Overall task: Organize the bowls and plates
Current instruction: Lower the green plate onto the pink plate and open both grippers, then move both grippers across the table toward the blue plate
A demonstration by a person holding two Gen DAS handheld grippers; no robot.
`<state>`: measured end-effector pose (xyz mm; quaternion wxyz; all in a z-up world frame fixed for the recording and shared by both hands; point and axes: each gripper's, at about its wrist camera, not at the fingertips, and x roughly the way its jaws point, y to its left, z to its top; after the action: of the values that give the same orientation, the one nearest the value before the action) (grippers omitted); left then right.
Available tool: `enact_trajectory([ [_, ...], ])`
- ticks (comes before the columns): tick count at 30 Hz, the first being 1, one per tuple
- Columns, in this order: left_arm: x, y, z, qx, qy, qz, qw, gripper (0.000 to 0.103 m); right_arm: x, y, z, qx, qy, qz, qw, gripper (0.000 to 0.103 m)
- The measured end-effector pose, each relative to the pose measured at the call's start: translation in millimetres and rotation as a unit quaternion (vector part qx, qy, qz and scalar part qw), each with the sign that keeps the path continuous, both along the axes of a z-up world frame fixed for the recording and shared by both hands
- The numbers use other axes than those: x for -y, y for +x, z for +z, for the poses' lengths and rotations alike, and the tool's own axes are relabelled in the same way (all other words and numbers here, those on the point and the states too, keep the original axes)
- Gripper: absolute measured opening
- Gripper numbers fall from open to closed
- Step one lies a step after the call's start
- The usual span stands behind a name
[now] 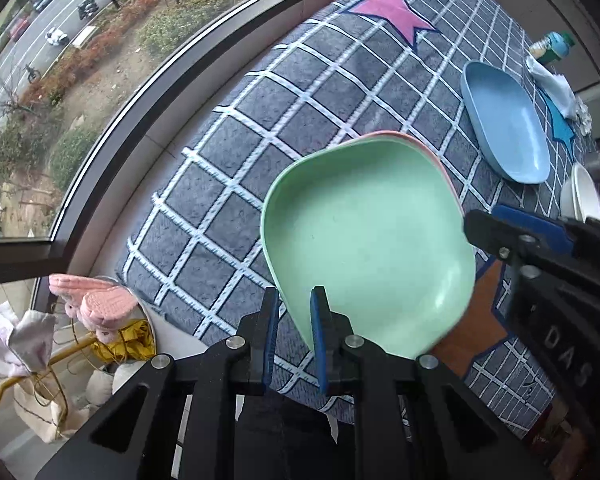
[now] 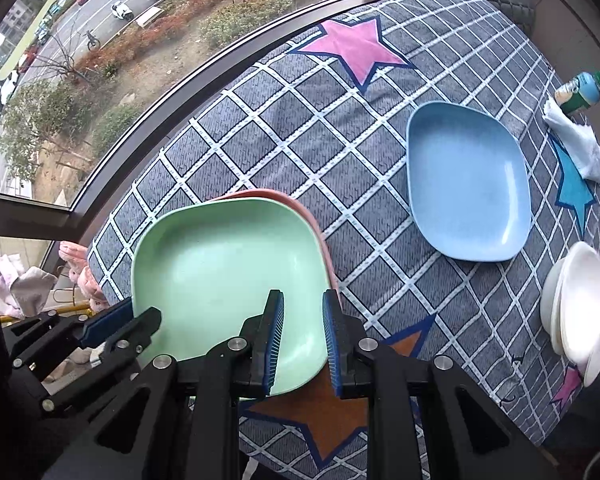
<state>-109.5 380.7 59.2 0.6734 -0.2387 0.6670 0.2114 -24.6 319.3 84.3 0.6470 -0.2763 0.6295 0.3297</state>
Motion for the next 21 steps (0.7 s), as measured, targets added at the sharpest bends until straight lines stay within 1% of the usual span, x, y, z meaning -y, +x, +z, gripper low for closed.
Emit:
enact_trajectory([
  [2, -1, 0, -4, -0.019, 0.015, -0.001, 0.9997, 0.019, -3, -1, -2, 0.007, -0.007, 0.010, 1.000, 0.023],
  [3, -3, -2, -6, -0.024, 0.014, 0.004, 0.9996, 0.019, -2, 0, -2, 0.012, -0.010, 0.009, 1.000, 0.023],
  [4, -5, -4, -6, -0.024, 0.010, 0.008, 0.9996, 0.019, 2, 3, 1, 0.018, -0.006, 0.000, 1.000, 0.023],
  [6, -8, -7, -6, -0.024, 0.008, 0.011, 0.9996, 0.019, 9, 8, 4, 0.015, -0.001, -0.015, 1.000, 0.023],
  [10, -7, -9, 1, -0.019, 0.008, 0.000, 0.9998, 0.020, 34, 16, 9, 0.004, 0.006, -0.051, 0.999, 0.023],
  [12, -1, -6, 3, -0.015, 0.006, -0.009, 0.9998, 0.020, 49, 15, 11, -0.010, 0.012, -0.076, 0.997, 0.023],
  [13, 3, -4, 5, -0.011, 0.003, -0.016, 0.9998, 0.021, 55, 15, 11, -0.019, 0.014, -0.087, 0.996, 0.029],
  [14, 9, 0, 8, -0.007, 0.002, -0.026, 0.9996, 0.025, 59, 16, 12, -0.025, 0.016, -0.099, 0.995, 0.054],
  [15, 12, 5, 10, -0.003, 0.002, -0.033, 0.9994, 0.035, 64, 16, 13, -0.026, 0.018, -0.109, 0.993, 0.068],
  [16, 17, 8, 13, 0.001, 0.003, -0.040, 0.9992, 0.041, 70, 17, 15, -0.022, 0.021, -0.117, 0.993, 0.077],
  [17, 22, 12, 16, 0.006, 0.007, -0.049, 0.9988, 0.051, 77, 15, 21, -0.011, 0.029, -0.124, 0.992, 0.077],
  [18, 28, 16, 20, 0.011, 0.014, -0.061, 0.9980, 0.054, 81, 14, 24, -0.007, 0.031, -0.126, 0.992, 0.077],
  [21, 44, 27, 26, 0.015, 0.021, -0.089, 0.9957, 0.054, 97, 14, 30, 0.002, 0.036, -0.138, 0.990, 0.077],
])
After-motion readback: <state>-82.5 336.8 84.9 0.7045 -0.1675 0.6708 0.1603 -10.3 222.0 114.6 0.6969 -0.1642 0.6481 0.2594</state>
